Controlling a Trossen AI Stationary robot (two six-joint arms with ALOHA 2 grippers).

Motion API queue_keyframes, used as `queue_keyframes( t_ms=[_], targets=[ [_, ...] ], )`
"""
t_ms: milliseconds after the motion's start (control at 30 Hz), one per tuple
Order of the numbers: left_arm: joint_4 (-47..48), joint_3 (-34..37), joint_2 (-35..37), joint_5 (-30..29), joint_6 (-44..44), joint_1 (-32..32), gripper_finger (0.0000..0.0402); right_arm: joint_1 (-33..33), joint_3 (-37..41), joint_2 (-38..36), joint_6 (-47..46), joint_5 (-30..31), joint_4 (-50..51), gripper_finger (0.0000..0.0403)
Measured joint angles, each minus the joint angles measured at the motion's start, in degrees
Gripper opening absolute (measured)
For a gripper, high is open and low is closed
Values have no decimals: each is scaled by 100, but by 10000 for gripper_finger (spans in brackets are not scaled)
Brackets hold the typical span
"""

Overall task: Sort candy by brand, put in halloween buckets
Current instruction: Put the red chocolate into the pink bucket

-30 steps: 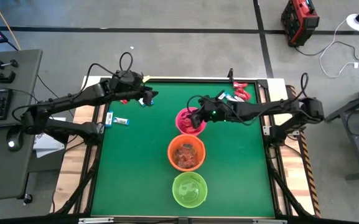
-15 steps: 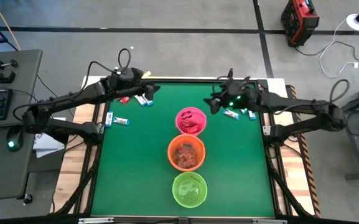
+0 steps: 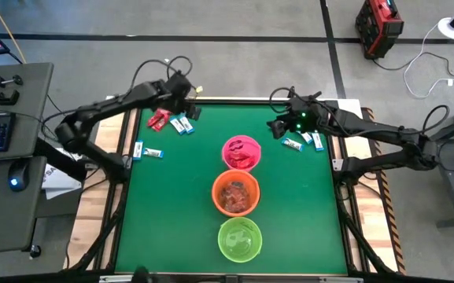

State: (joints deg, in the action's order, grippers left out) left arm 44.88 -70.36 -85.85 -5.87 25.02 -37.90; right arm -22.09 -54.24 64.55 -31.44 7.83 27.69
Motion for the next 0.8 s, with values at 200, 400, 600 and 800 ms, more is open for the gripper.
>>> queue_keyframes(
  t_ms=[200, 400, 600, 800],
  targets=[
    [19, -234, -890, 161, -561, -951, 225, -17, 0, 0, -197, 58, 1, 261],
    [80, -234, -1645, -1, -1343, -1627, 225, -17, 0, 0, -851, 78, 6, 261],
    [535, -232, -2142, -25, -1790, -2056, 225, -17, 0, 2, -1539, 422, 7, 261],
    [1153, -211, -2134, 84, -2012, -2136, 225, -17, 0, 2, -1657, 619, 10, 261]
  ],
)
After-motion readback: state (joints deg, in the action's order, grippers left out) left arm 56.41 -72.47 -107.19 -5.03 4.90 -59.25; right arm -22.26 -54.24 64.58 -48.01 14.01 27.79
